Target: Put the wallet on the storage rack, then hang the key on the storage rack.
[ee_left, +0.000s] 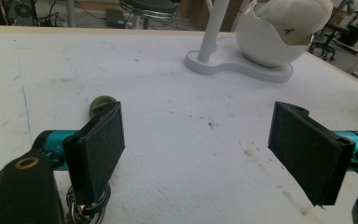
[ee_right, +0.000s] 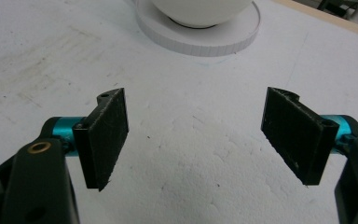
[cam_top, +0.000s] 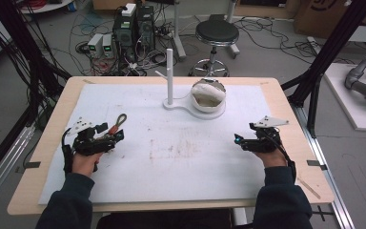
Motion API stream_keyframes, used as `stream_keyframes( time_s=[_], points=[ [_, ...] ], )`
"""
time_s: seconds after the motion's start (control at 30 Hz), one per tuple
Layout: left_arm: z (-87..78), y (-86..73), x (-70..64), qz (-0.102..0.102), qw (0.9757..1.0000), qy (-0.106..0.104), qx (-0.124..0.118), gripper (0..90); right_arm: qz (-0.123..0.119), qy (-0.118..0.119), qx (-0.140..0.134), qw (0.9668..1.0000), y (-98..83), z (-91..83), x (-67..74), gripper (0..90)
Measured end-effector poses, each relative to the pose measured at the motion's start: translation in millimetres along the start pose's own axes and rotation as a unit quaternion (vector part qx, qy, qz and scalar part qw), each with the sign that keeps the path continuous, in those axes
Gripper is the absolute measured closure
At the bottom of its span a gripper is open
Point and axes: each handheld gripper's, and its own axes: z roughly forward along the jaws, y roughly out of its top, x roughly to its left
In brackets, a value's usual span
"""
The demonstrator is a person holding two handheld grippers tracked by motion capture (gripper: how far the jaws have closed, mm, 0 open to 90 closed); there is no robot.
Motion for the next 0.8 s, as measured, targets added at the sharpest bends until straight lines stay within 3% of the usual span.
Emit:
stream_keyframes(
  time_s=[0.33, 0.53, 0.63, 0.8],
  points=[
    [-2.8, 0.0, 3.3, -0.005, 1.0000, 0.006, -0.002, 18.4, 0.033, -0.017, -0.048, 0.9982, -2.7, -7.2, -2.1, 22.2],
    [-4.7, 2.2, 5.9, -0.006, 0.9999, 0.012, -0.006, 18.4, 0.030, -0.015, -0.044, 0.9985, -6.7, -3.8, 1.5, 22.3],
    [-7.1, 1.6, 9.6, -0.012, 0.9994, 0.031, 0.008, 18.3, 0.028, -0.011, -0.043, 0.9986, -8.7, -1.6, 2.6, 22.8],
    [-10.9, 3.0, 12.9, -0.009, 0.9990, 0.044, 0.008, 18.3, 0.021, -0.007, -0.041, 0.9989, -9.5, 0.3, 3.6, 22.9]
  ],
)
